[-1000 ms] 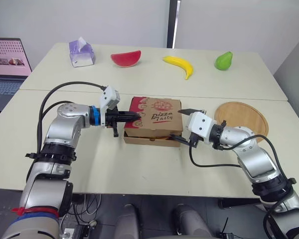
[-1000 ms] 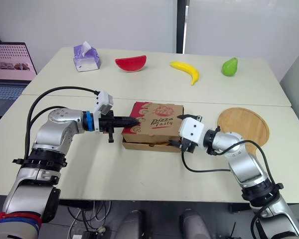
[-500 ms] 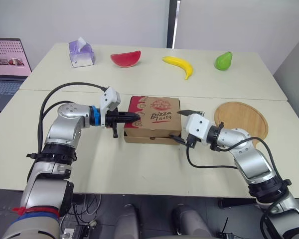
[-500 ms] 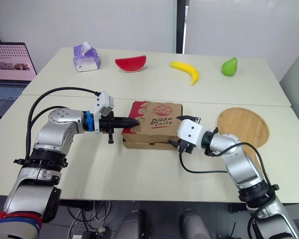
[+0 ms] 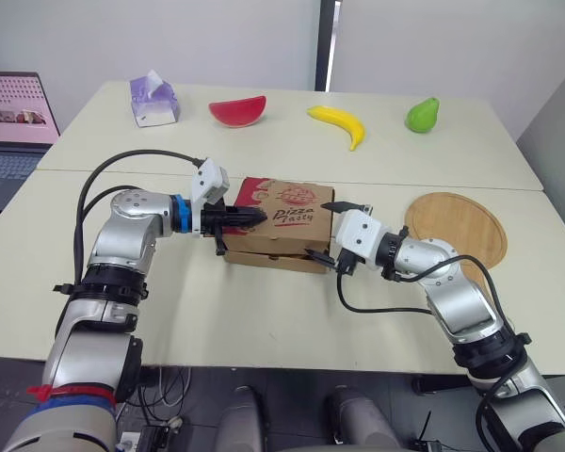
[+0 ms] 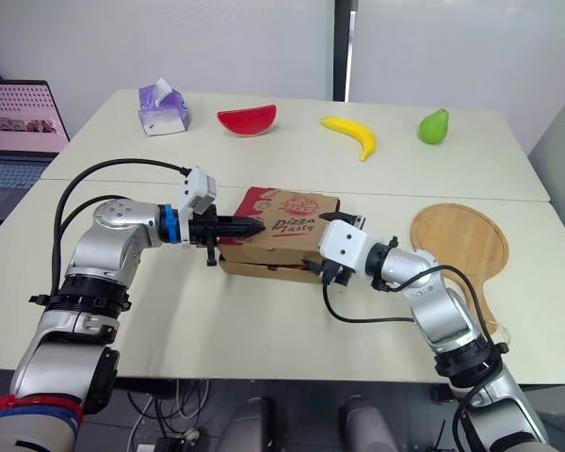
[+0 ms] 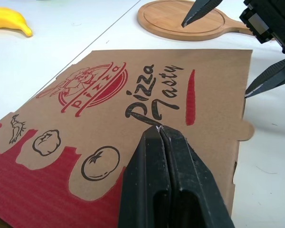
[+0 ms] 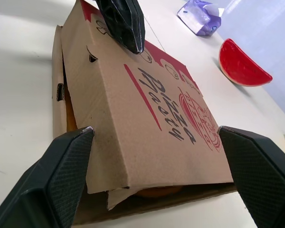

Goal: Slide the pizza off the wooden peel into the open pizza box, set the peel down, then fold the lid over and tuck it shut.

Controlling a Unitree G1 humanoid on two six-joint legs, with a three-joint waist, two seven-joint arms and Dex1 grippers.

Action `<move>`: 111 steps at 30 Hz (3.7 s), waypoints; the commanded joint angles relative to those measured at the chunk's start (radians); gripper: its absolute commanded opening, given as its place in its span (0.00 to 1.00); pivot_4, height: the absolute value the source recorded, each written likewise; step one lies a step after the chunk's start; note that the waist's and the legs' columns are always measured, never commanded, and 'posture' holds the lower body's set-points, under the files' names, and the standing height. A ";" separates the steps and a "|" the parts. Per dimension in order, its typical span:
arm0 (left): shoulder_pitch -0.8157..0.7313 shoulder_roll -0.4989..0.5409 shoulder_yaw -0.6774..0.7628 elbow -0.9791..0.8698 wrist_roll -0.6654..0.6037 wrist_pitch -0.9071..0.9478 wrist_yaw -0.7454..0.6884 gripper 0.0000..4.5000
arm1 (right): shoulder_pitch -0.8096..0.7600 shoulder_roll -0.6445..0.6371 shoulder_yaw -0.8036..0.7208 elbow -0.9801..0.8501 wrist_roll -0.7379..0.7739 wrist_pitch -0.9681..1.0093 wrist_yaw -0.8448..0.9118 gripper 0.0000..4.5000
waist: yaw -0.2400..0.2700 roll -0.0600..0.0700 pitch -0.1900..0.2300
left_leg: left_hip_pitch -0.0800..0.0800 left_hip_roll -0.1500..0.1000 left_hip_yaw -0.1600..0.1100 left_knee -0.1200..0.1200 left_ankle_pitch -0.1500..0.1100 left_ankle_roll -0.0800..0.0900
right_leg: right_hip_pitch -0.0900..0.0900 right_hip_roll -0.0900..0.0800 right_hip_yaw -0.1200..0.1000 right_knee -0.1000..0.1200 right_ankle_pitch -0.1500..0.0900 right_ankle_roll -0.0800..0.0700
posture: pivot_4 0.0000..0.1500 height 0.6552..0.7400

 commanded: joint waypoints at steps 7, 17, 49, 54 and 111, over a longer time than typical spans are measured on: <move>0.001 0.008 0.001 0.014 0.037 -0.044 -0.015 0.00 | 0.081 -0.094 -0.094 -0.175 0.164 0.096 0.120 1.00 | 0.002 0.000 0.000 | 0.000 0.000 0.000 0.000 0.000 0.000 | 0.000 0.000 0.000 0.000 0.000 0.000 | 1.00 1.00; -0.016 0.005 0.005 0.040 0.049 -0.058 -0.016 0.00 | 0.068 -0.161 -0.162 -0.119 0.212 0.086 0.114 1.00 | 0.000 0.000 0.000 | 0.000 0.000 0.000 0.000 0.000 0.000 | 0.000 0.000 0.000 0.000 0.000 0.000 | 1.00 1.00; -0.065 0.002 0.023 0.096 0.051 -0.086 -0.008 0.00 | -0.059 0.013 -0.024 -0.017 0.044 0.075 -0.036 1.00 | 0.001 0.000 0.000 | 0.000 0.000 0.000 0.000 0.000 0.000 | 0.000 0.000 0.000 0.000 0.000 0.000 | 1.00 1.00; -0.052 0.003 0.015 0.099 0.069 -0.111 -0.010 0.00 | -0.053 0.020 -0.017 -0.012 0.042 0.088 -0.044 1.00 | 0.001 0.000 0.000 | 0.000 0.000 0.000 0.000 0.000 0.000 | 0.000 0.000 0.000 0.000 0.000 0.000 | 1.00 1.00; -0.055 -0.008 0.012 0.142 0.110 -0.164 -0.029 0.00 | -0.126 -0.037 -0.071 0.274 0.125 -0.042 0.147 0.01 | -0.002 0.000 0.000 | 0.000 0.000 0.000 0.000 0.000 0.000 | 0.000 0.000 0.000 0.001 0.000 0.000 | 1.00 1.00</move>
